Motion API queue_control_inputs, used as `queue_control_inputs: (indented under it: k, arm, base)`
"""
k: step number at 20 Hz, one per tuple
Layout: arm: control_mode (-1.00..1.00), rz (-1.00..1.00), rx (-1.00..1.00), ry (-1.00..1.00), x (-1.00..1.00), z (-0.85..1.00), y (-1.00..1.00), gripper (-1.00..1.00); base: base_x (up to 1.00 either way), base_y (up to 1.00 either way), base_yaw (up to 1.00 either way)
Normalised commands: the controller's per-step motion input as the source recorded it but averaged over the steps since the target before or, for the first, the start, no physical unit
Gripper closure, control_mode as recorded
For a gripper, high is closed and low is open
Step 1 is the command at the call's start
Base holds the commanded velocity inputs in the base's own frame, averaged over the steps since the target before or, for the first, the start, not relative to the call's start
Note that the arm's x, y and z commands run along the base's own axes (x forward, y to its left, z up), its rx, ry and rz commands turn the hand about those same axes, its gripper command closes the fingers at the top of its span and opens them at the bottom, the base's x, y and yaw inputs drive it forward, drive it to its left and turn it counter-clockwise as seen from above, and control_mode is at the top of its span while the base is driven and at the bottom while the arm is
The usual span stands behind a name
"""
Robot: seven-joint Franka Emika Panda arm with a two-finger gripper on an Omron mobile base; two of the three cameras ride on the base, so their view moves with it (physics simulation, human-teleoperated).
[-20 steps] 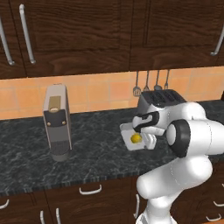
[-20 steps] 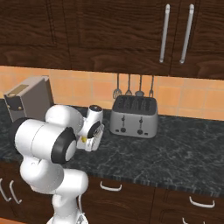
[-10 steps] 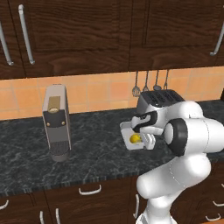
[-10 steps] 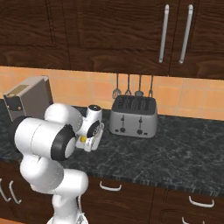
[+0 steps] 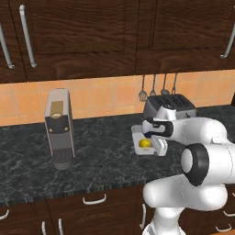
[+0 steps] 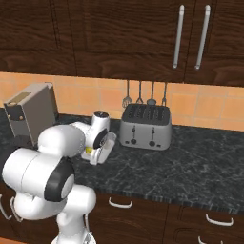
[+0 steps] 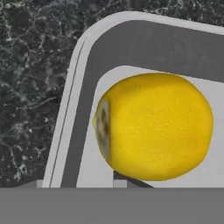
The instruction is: Take the meat container that has the steak and place it on the second highest rack of the freezer. Then take the vegetable container that has the lemon and garlic and place it on the highest rack of the freezer.
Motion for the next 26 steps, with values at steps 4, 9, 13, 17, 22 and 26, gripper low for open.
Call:
queue_control_inputs:
  k: [4, 9, 13, 17, 22, 26]
  arm:
    - [-1.0, 0.03, -0.02, 0.0, -0.62, 1.0, 0.0, 1.0]
    - [-1.0, 0.13, -0.13, 0.07, -0.75, 1.0, 0.23, 1.0]
    - [-1.0, 0.22, -0.18, 0.07, -0.96, 1.0, 0.24, 1.0]
    - [-1.0, 0.22, -0.1, 0.02, -0.94, 1.0, 0.0, 1.0]
    - [-1.0, 0.15, -0.01, 0.0, -0.73, 1.0, 0.0, 1.0]
    - [-1.0, 0.07, 0.01, -0.01, -0.49, 1.0, -0.01, 1.0]
  base:
    - [0.0, 0.0, 0.0]
    - [0.0, 0.0, 0.0]
    - [0.0, 0.0, 0.0]
    - [0.0, 0.0, 0.0]
    - [0.0, 0.0, 0.0]
    - [0.0, 0.0, 0.0]
